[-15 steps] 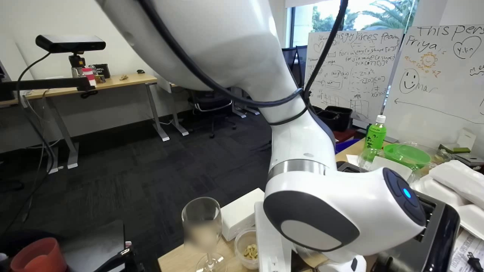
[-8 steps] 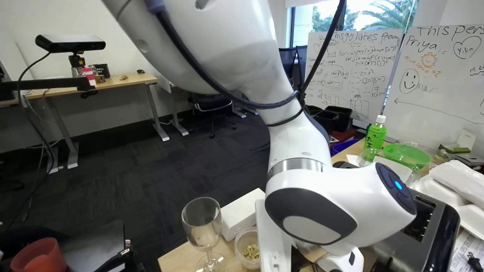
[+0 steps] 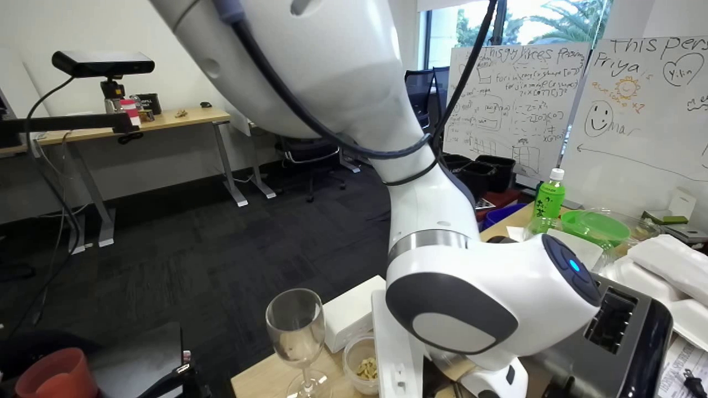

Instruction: Pick up the plastic bowl from the table and pour its contents in the wine glass.

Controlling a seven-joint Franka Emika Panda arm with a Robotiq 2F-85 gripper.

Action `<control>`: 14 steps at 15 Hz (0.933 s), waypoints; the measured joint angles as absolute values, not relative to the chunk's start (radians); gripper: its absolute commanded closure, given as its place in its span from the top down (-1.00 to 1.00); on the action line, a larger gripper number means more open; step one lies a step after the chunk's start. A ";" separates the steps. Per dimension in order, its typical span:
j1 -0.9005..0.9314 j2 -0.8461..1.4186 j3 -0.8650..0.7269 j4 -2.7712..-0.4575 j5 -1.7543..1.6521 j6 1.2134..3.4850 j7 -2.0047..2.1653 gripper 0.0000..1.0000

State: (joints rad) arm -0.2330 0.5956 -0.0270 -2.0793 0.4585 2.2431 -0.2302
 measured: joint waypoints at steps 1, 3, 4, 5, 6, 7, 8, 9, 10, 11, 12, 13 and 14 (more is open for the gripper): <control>-0.233 0.597 -0.026 -2.080 0.458 2.242 -0.231 1.00; -0.233 0.603 -0.023 -2.082 0.458 2.240 -0.236 1.00; -0.233 0.607 -0.021 -2.082 0.456 2.240 -0.240 1.00; -0.233 0.612 -0.019 -2.084 0.455 2.240 -0.243 1.00; -0.233 0.614 -0.019 -2.086 0.454 2.240 -0.246 1.00; -0.233 0.615 -0.018 -2.087 0.454 2.240 -0.247 0.95; -0.233 0.615 -0.018 -2.087 0.454 2.240 -0.248 0.75; -0.233 0.615 -0.018 -2.087 0.454 2.241 -0.248 0.46; -0.234 0.615 -0.018 -2.087 0.454 2.241 -0.248 0.41; -0.234 0.615 -0.018 -2.087 0.454 2.242 -0.248 0.29; -0.234 0.615 -0.018 -2.087 0.454 2.243 -0.248 0.13; -0.234 0.615 -0.018 -2.087 0.454 2.244 -0.248 0.00; -0.234 0.615 -0.018 -2.087 0.455 2.245 -0.249 -0.16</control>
